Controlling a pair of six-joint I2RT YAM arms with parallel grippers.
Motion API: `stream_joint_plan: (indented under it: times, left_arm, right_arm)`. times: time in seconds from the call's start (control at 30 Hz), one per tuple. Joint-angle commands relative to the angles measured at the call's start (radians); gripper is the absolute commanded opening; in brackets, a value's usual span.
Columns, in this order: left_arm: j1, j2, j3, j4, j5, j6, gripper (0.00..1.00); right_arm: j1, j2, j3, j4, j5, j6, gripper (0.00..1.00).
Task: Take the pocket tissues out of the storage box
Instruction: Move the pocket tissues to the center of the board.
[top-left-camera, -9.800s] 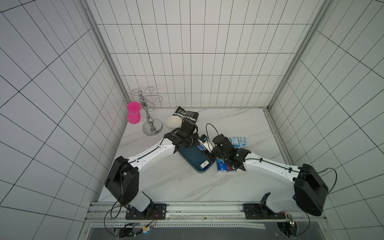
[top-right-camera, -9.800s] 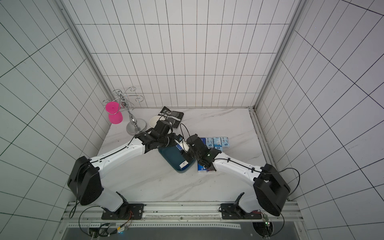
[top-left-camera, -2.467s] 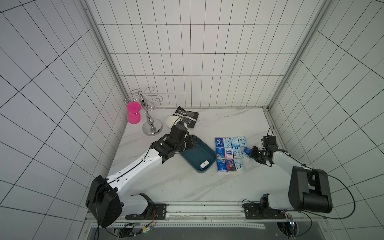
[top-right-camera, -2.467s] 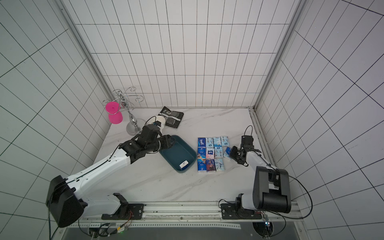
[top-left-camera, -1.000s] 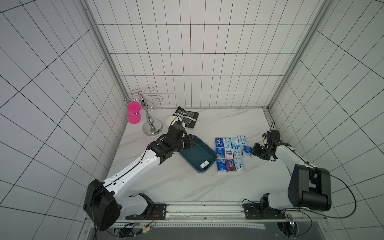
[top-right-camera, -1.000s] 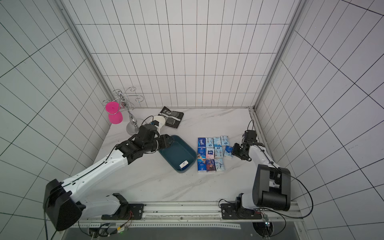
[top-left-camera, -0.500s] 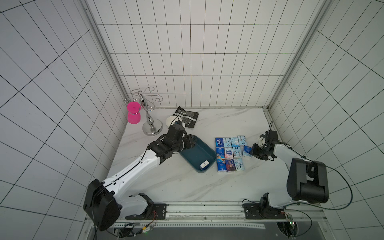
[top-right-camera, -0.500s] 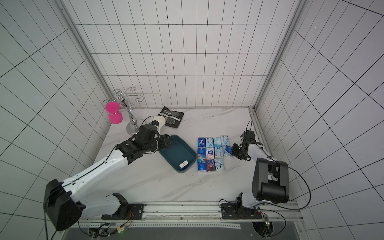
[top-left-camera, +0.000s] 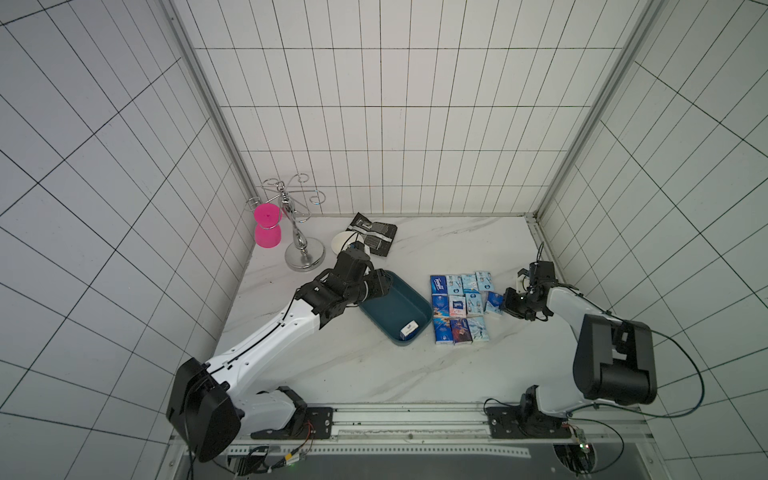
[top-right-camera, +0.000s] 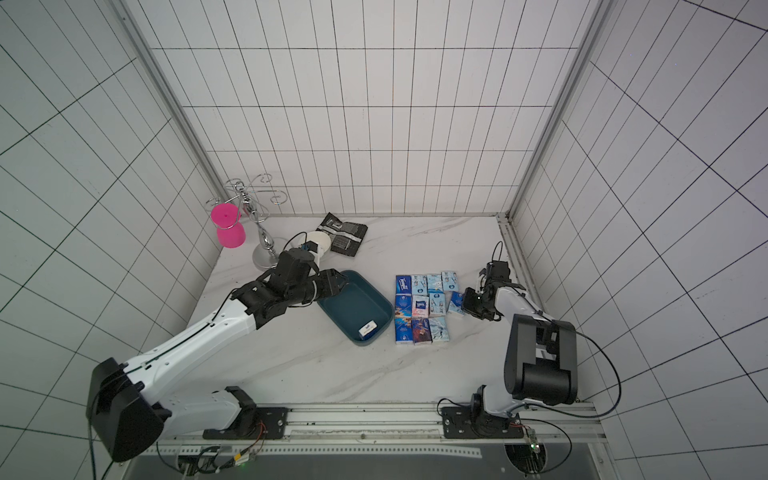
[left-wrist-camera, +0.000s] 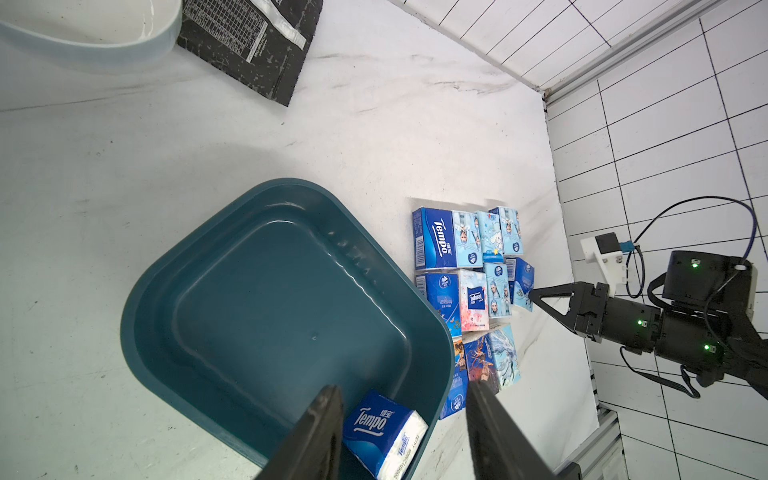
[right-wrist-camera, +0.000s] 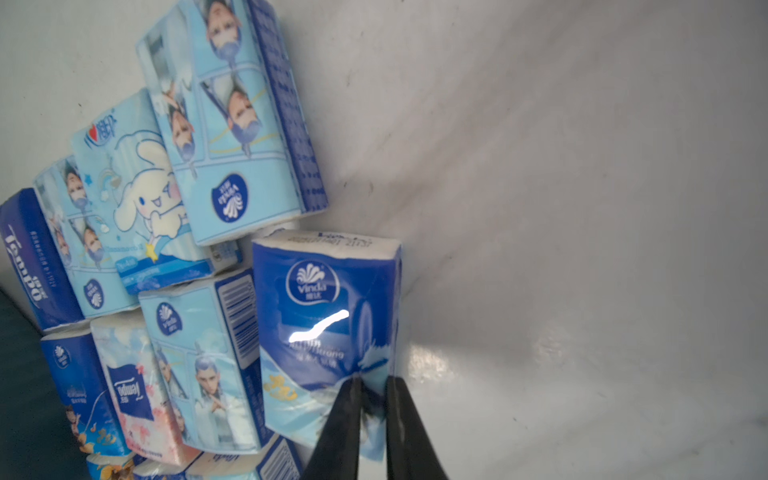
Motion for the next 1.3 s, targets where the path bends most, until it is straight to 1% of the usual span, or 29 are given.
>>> stream_joint_plan:
  times: [0.0, 0.1, 0.33, 0.4, 0.5, 0.53, 0.6, 0.67, 0.7, 0.87, 0.93, 1.07, 1.13, 1.23, 1.27]
  left_arm:
    - [-0.003, 0.008, -0.01, 0.018, -0.013, -0.005, 0.51]
    - [-0.006, 0.02, -0.003, 0.015, -0.01, -0.005, 0.51]
    - [-0.013, 0.022, 0.005, 0.009, -0.019, -0.004, 0.51]
    - [-0.015, 0.022, 0.006, 0.007, -0.022, -0.004, 0.51]
    - [-0.015, 0.024, 0.01, 0.004, -0.024, -0.005, 0.51]
    - [-0.016, 0.024, 0.012, 0.004, -0.024, -0.005, 0.51]
    - [-0.019, 0.025, 0.015, 0.003, -0.026, -0.007, 0.51]
    - [-0.024, 0.029, 0.022, 0.002, -0.027, -0.006, 0.51]
    - [-0.026, 0.031, 0.025, -0.001, -0.028, -0.007, 0.51]
    - [-0.029, 0.031, 0.032, -0.005, -0.033, -0.004, 0.51]
    - [-0.03, 0.029, 0.035, -0.008, -0.035, -0.002, 0.51]
    - [-0.029, 0.025, 0.035, -0.011, -0.039, 0.001, 0.51]
    - [-0.028, 0.025, 0.033, -0.014, -0.042, 0.004, 0.51]
    - [-0.028, 0.025, 0.032, -0.015, -0.041, 0.007, 0.51]
    - [-0.028, 0.026, 0.032, -0.017, -0.044, 0.008, 0.51]
  right_arm:
    - [0.02, -0.001, 0.037, -0.067, 0.054, -0.029, 0.15]
    - [0.026, -0.005, 0.037, -0.072, 0.064, -0.026, 0.15]
    - [0.023, -0.072, 0.018, -0.065, 0.122, -0.005, 0.14]
    - [0.021, -0.101, 0.016, -0.063, 0.13, 0.002, 0.16]
    - [0.021, -0.141, 0.02, -0.062, 0.129, 0.012, 0.21]
    - [0.021, -0.146, 0.023, -0.062, 0.125, 0.011, 0.22]
    - [0.021, -0.142, 0.033, -0.061, 0.118, 0.013, 0.26]
    - [0.02, -0.12, 0.042, -0.056, 0.115, 0.012, 0.34]
    - [0.019, -0.103, 0.046, -0.053, 0.112, 0.012, 0.36]
    - [0.011, -0.042, 0.041, -0.014, 0.069, 0.021, 0.44]
    - [0.011, -0.028, 0.041, -0.002, 0.063, 0.023, 0.45]
    - [0.009, 0.004, 0.045, 0.008, 0.054, 0.02, 0.45]
    - [0.008, 0.019, 0.044, 0.016, 0.044, 0.019, 0.43]
    - [0.009, 0.036, 0.041, 0.018, 0.027, 0.012, 0.36]
    - [0.009, 0.039, 0.038, 0.021, 0.021, 0.011, 0.32]
